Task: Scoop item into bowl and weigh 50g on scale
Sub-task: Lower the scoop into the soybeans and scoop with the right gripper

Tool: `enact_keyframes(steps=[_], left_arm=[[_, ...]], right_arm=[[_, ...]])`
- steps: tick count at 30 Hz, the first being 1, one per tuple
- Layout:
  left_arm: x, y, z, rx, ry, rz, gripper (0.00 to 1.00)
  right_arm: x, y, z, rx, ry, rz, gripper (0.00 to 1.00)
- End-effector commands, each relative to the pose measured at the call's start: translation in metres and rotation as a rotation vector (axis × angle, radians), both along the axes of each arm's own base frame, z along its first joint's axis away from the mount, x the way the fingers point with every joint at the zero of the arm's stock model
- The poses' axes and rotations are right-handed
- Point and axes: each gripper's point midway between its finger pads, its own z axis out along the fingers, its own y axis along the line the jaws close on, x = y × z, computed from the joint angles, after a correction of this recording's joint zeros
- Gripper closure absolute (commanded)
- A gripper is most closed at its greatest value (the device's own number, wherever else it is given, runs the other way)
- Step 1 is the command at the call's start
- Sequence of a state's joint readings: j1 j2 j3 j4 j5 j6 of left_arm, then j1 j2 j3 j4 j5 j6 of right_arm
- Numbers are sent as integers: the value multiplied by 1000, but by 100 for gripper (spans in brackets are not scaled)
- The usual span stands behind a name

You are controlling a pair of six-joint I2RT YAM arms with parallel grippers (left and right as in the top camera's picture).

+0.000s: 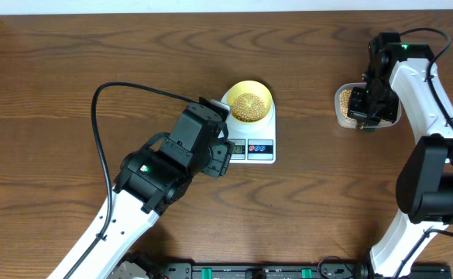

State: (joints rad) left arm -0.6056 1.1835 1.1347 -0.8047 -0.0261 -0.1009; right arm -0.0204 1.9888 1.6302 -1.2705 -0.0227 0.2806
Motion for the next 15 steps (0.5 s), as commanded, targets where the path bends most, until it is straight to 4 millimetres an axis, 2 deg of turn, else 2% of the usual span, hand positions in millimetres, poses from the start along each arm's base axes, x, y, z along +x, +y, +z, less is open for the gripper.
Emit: enact_keyframes(steps=[1,5,12,15], left_arm=[[4,1,13,-15,-29,14,31],[4,1,13,-16,-29,14,31],[4,1,13,-16,-29,14,31],[4,1,13,-16,-29,14,31]], right_arm=[[-4,15,-4,113,18,20,99],[-5,19,-1,192,21,11,99],[-10,14,2,258,28,19,99],[-10,19,5,330,14,48,99]])
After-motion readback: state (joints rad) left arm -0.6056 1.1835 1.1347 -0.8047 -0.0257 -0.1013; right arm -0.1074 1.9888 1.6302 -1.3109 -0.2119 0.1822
